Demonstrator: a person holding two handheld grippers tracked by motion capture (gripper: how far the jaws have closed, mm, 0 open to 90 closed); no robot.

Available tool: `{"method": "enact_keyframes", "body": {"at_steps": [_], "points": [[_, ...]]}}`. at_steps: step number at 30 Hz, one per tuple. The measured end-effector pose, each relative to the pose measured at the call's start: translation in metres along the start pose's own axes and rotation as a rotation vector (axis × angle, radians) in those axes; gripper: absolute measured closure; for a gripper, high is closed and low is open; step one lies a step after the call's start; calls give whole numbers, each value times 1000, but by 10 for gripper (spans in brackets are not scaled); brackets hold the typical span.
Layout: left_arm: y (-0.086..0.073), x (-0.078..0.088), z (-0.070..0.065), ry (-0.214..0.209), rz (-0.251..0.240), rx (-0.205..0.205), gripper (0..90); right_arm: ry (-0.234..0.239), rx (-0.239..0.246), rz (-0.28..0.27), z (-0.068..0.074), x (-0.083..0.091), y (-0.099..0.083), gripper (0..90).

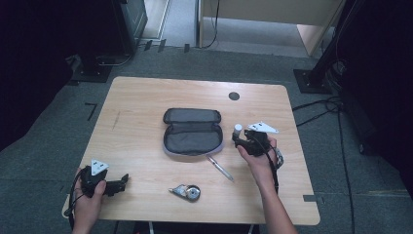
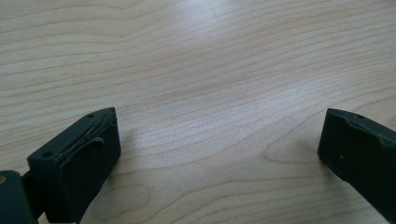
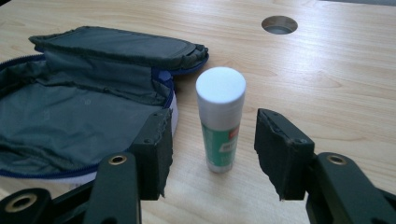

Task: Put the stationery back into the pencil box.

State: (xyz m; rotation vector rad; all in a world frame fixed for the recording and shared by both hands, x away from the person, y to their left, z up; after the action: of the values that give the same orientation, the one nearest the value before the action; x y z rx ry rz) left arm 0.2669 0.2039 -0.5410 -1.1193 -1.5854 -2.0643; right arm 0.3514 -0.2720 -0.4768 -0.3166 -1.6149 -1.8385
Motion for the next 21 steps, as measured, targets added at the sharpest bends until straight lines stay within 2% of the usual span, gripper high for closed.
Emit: {"method": "enact_keyframes", "body": {"at_steps": [5, 6, 12, 15, 17, 21], "points": [[0, 0, 0, 0, 0, 0, 0, -15, 5, -2, 0, -7, 5, 471], [0, 0, 0, 0, -2, 2, 0, -35, 1, -3, -2, -11, 7, 475], [0, 0, 0, 0, 0, 0, 0, -63, 13, -2, -3, -19, 10, 495], [0, 0, 0, 0, -2, 2, 0, -76, 27, 10, -2, -21, 10, 551], [0, 0, 0, 0, -1, 1, 0, -83, 37, 13, -1, -23, 10, 647], [0, 0, 0, -2, -2, -1, 0, -105, 45, 14, -2, -22, 10, 654]]}}
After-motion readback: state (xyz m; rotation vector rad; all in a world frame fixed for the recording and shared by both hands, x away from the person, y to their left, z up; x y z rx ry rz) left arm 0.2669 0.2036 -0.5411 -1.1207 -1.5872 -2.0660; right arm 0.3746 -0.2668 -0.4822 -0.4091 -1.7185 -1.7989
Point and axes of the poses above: each handheld gripper's, and its own axes: x roughly backward along the jaws, y roughly out of its top, z roughly to its left, the point moved 3 cm from there along -x, roughly forward along the jaws, and after that the axes turned 6 degrees about -x, right-handed, at the moved point
